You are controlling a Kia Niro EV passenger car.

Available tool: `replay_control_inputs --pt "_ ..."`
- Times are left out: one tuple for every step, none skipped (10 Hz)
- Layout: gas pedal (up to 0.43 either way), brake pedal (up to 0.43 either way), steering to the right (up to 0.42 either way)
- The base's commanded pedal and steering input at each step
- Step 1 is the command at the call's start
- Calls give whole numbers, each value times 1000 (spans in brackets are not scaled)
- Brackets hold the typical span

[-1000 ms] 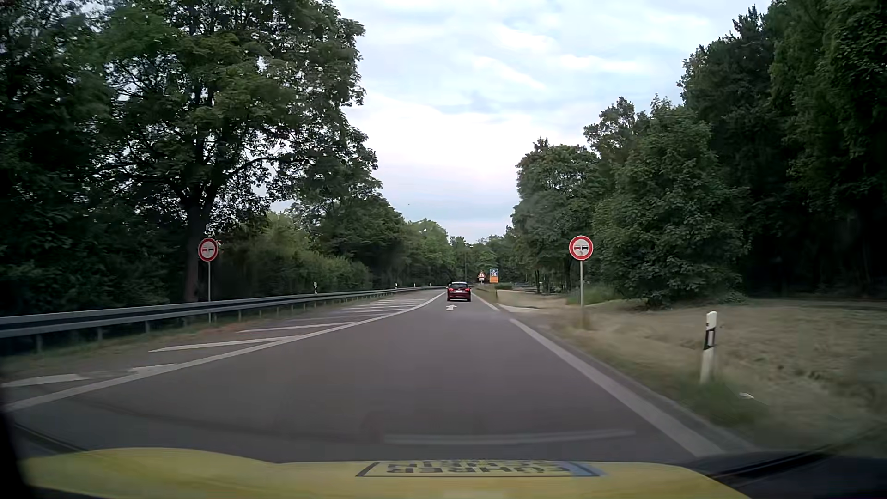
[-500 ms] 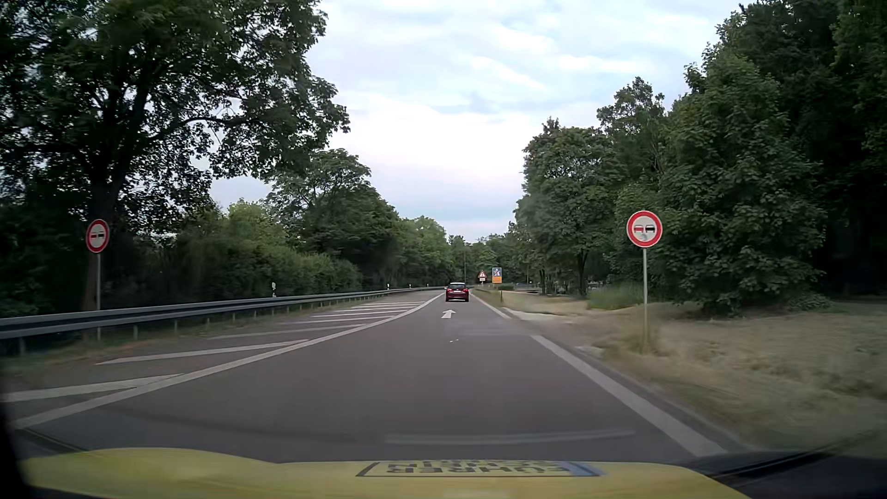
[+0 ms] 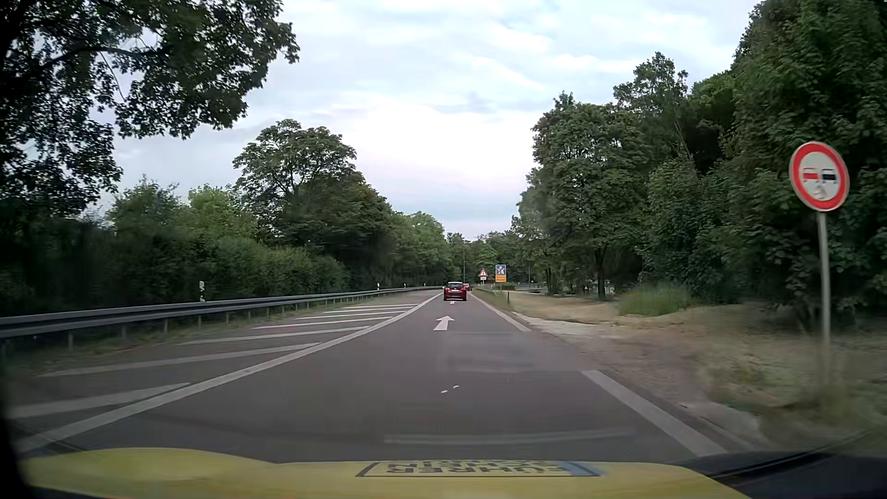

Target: Follow the waypoints while adhering to traffic rules and regulations

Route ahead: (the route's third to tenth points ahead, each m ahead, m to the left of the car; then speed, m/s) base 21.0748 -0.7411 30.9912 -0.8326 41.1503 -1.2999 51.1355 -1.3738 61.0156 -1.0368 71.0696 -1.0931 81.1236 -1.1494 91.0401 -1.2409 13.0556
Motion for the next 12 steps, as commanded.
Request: replay_control_inputs --pt "67 0 0" --pt "67 0 -2" --pt "67 0 -1" --pt "67 0 -1" --pt "67 0 -1" --pt "67 0 -2" --pt "67 0 -1" --pt "67 0 -2" --pt "67 0 -1" --pt "67 0 -1" --pt "67 0 -1" --pt "67 0 -1"
